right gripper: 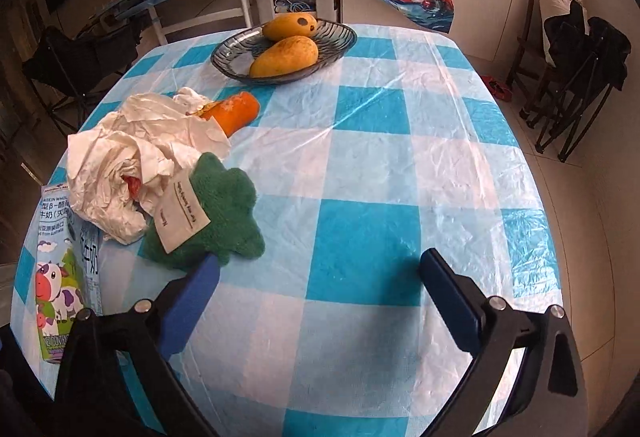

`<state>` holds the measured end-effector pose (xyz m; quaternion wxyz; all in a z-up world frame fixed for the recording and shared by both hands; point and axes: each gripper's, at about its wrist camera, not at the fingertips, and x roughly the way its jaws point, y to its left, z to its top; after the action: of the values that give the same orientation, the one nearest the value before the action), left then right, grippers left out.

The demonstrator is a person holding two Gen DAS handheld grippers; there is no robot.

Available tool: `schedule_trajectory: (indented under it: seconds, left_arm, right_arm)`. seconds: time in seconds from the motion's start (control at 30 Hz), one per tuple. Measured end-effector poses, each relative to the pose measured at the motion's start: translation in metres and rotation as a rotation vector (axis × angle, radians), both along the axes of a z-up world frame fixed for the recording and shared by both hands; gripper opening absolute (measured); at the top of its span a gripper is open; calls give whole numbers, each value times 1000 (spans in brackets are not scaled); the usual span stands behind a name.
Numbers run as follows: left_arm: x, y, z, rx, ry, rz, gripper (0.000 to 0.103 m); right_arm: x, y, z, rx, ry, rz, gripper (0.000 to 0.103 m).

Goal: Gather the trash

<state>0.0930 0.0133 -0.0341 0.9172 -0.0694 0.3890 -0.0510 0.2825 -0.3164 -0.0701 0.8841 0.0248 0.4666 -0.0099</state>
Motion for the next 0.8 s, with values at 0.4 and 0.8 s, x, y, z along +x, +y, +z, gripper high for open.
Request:
schedule_trajectory:
  seconds: [0.4,0.8]
  left_arm:
    - [0,1,0,7,57,-36,89]
    - [-14,-19,-19,129,159,-184,96]
  right_arm:
    - [24,2,-2,-43,4,-24,97]
    - [27,1,-2,-41,5,-25,97]
